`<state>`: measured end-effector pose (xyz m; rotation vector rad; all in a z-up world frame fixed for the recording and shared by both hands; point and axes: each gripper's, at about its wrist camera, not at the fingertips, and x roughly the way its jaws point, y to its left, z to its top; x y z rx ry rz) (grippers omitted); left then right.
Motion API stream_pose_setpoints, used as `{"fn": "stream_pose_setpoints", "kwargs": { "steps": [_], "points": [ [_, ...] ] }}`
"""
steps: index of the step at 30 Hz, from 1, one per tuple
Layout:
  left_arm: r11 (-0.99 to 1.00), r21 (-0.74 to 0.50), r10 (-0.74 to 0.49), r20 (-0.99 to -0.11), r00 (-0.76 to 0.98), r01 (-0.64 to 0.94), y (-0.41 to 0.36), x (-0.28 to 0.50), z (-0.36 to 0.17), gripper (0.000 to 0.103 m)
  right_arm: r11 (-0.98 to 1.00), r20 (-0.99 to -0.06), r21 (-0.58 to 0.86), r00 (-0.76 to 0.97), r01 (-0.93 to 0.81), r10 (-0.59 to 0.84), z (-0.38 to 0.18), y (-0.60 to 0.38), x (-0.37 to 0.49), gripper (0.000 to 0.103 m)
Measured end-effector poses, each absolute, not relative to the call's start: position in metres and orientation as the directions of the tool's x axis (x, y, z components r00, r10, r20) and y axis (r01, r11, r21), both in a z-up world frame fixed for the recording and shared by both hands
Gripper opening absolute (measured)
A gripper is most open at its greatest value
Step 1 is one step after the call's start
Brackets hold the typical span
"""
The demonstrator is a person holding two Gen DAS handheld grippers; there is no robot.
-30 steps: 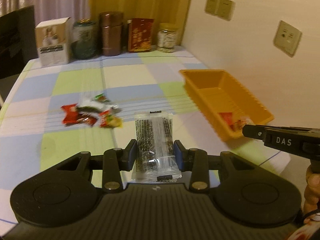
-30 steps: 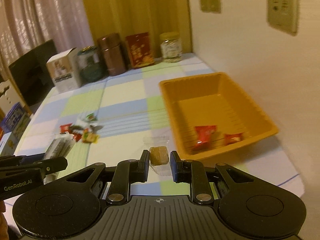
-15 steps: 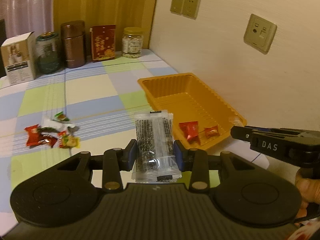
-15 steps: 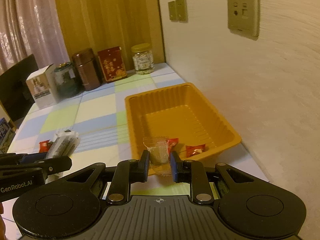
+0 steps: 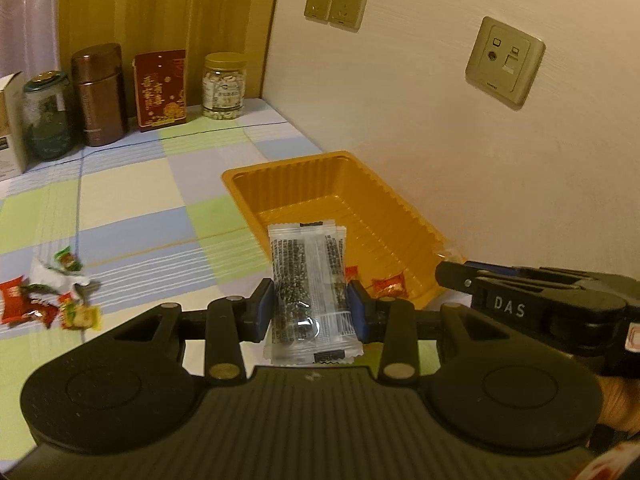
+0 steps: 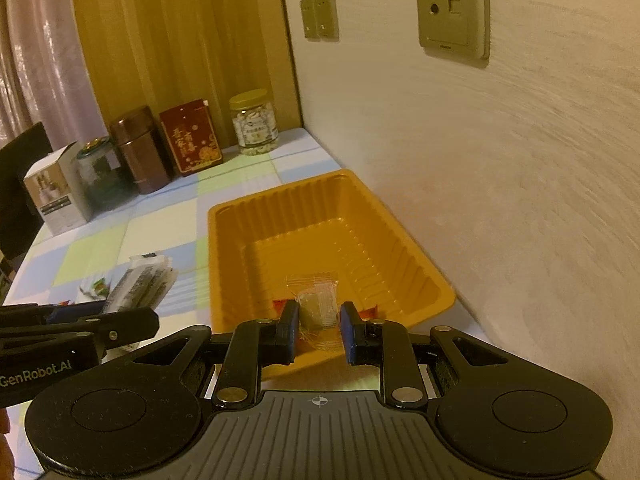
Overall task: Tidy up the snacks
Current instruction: 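Carry the seaweed packet and cake to the orange tray and release both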
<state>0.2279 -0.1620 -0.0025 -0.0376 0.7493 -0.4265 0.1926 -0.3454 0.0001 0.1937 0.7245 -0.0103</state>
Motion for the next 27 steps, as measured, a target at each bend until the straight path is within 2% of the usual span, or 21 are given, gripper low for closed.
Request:
{"fn": "stream_pose_setpoints", "kwargs": {
  "steps": [16,27],
  "points": [
    [0.903,-0.227,-0.419,-0.658,0.625,0.366,-0.203,0.274,-0.02,0.035,0.978,-0.658,0.184,0.751,0.095,0.051,-0.011,-0.373,0.236,0.023],
    [0.905,-0.212,-0.412,-0.654,0.635,0.368,-0.215,0.29,-0.025,0.037,0.976,-0.672,0.186,0.739,0.114,0.041,-0.021,-0.382,0.241,0.023]
  ]
}}
